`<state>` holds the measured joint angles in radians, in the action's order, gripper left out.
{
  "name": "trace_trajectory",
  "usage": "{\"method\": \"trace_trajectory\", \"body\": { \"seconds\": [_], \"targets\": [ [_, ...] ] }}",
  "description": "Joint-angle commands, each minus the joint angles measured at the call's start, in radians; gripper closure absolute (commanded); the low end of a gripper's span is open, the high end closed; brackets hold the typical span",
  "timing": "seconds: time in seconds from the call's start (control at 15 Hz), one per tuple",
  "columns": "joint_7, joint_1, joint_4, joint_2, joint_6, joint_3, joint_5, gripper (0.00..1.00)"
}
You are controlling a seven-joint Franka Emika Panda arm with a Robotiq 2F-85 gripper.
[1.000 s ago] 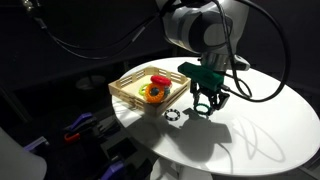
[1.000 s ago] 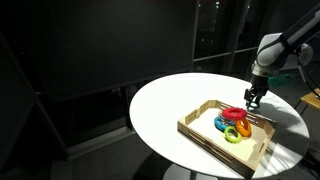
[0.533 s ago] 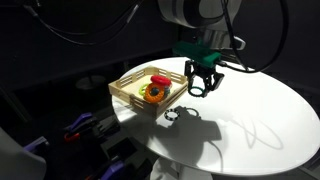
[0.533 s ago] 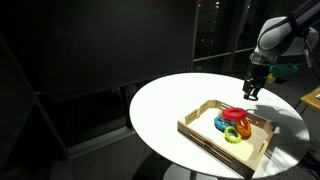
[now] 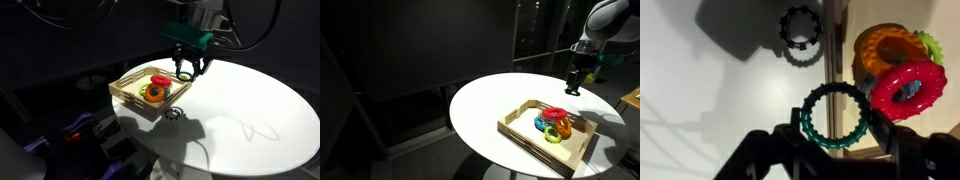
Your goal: Put the green ring in the box.
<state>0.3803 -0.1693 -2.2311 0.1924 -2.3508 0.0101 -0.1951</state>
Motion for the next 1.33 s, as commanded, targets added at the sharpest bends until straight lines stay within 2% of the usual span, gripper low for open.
{"method": "trace_trajectory", "body": {
  "seconds": [0.0,0.6,1.27],
  "targets": [
    [0.097,0.015,-0.05,-0.065,0.018,0.01,-0.06,0.55],
    [0.229,0.086,-0.117,-0.096,-0.013,0.036,-0.124,0.55],
    [0.259,0.129,-0.147,-0.072,-0.026,0.056,-0.112,0.55]
  ]
}}
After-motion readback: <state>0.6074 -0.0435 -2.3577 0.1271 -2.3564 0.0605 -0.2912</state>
